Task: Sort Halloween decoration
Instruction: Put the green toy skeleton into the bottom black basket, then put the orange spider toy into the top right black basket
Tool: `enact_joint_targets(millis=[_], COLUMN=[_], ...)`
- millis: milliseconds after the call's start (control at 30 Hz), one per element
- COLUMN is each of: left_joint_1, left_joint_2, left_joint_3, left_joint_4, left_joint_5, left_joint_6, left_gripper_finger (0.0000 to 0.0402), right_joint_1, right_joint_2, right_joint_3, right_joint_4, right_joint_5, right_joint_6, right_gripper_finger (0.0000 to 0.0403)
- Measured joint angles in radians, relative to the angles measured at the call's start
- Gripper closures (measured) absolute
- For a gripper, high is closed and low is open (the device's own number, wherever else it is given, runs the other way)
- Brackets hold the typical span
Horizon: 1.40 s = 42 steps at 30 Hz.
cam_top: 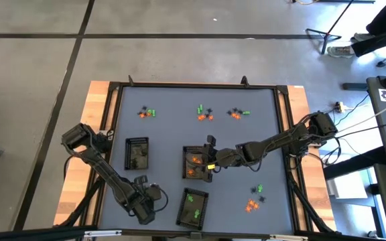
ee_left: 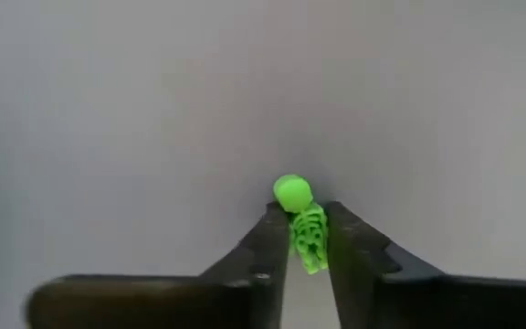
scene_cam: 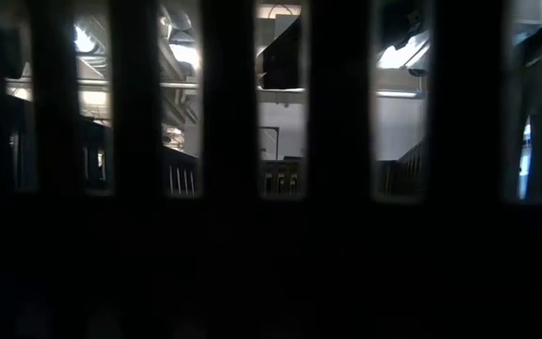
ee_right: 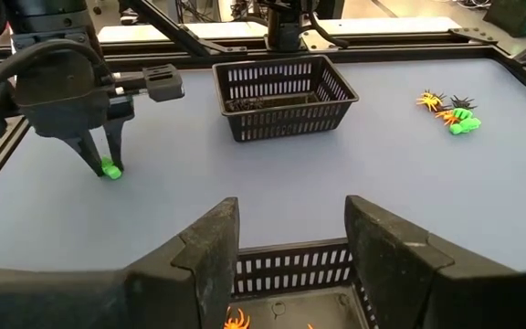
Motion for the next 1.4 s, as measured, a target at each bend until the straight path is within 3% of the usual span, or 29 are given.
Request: enact_joint_targets(millis=[100,467,600,700,800,900,1133,1400], left_joint_1=[0.003,0.063,0.084,0.104,0.141,0.170,0.208,0.210], left_joint_2=[-0.008,-0.128,-0.177,-0.176,-0.136,-0.087,-0.031,-0.034], left_joint_3=[-0.002,-0.003,0.026,0.042,0.047,0.045,0.043,0.043], left_joint_4=[-0.004,0.017,0.140,0.341,0.587,0.669,0.672,0.678], left_joint_5=[-0.005,-0.167,-0.258,-0.305,-0.248,-0.167,-0.091,-0.095], left_joint_6=[0.014,0.166,0.341,0.524,0.708,0.802,0.796,0.839], left_gripper_finger=[0.0389,0.0390,0.0391,0.0390,0.0384,0.0375,0.0323,0.0267], right_joint_1=[0.000,0.000,0.000,0.000,0.001,0.001,0.009,0.009], right_joint_2=[0.000,-0.006,-0.048,-0.112,-0.178,-0.225,-0.229,-0.228], right_joint_3=[0.000,0.000,0.000,0.000,0.000,0.001,0.001,0.001], right_joint_4=[0.000,-0.019,-0.078,-0.201,-0.305,-0.365,-0.415,-0.420], right_joint_5=[0.000,0.002,0.012,0.027,0.092,0.115,0.120,0.133], right_joint_6=[0.000,-0.047,-0.061,-0.077,-0.051,-0.008,0.018,0.018], right_gripper_finger=[0.0206,0.0206,0.0206,0.0206,0.0206,0.0206,0.0206,0.0206])
